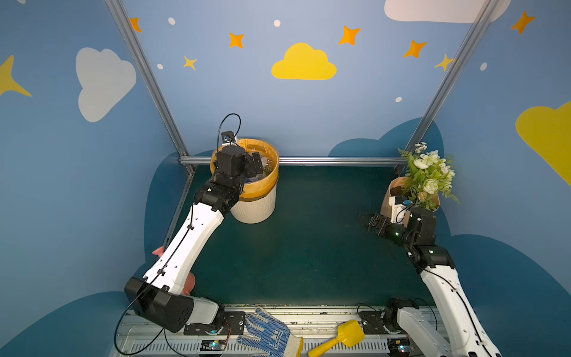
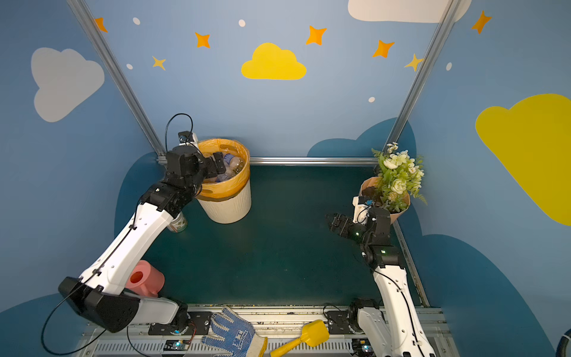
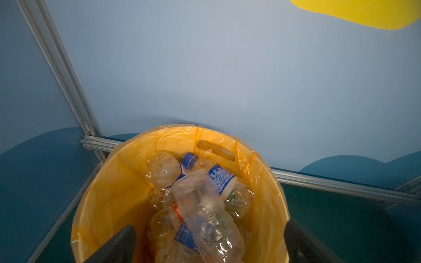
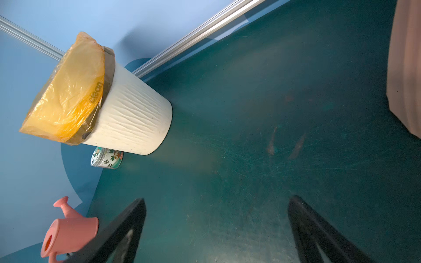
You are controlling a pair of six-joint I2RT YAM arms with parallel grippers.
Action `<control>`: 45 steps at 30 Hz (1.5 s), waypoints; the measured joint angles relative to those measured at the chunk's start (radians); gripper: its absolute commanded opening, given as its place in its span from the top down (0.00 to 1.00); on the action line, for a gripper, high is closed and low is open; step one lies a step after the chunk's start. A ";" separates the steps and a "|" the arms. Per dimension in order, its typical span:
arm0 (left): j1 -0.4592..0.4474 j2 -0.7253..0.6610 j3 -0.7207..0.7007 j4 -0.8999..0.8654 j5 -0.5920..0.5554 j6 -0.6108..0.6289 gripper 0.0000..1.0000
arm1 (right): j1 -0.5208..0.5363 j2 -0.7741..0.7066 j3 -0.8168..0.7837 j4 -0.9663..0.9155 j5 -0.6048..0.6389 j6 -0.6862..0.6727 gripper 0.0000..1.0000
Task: Throw the plastic bottles in the bin
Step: Throw the plastic bottle into the trash bin, then reset both arms
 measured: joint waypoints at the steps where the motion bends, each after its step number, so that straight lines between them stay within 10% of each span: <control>1: -0.010 -0.022 0.001 0.000 -0.007 0.014 0.00 | 0.000 0.002 0.000 0.000 0.000 0.000 0.05; 14: -0.176 -0.434 -0.179 0.261 -0.206 0.161 0.00 | 0.001 0.048 0.000 0.008 0.005 -0.007 0.05; 27: 0.069 -0.761 -0.753 0.048 -0.363 -0.027 0.00 | 0.001 0.061 -0.011 0.040 0.140 -0.137 0.05; 45: 0.206 -0.568 -1.181 0.358 -0.328 -0.155 0.00 | 0.003 0.350 -0.278 0.655 0.386 -0.307 0.05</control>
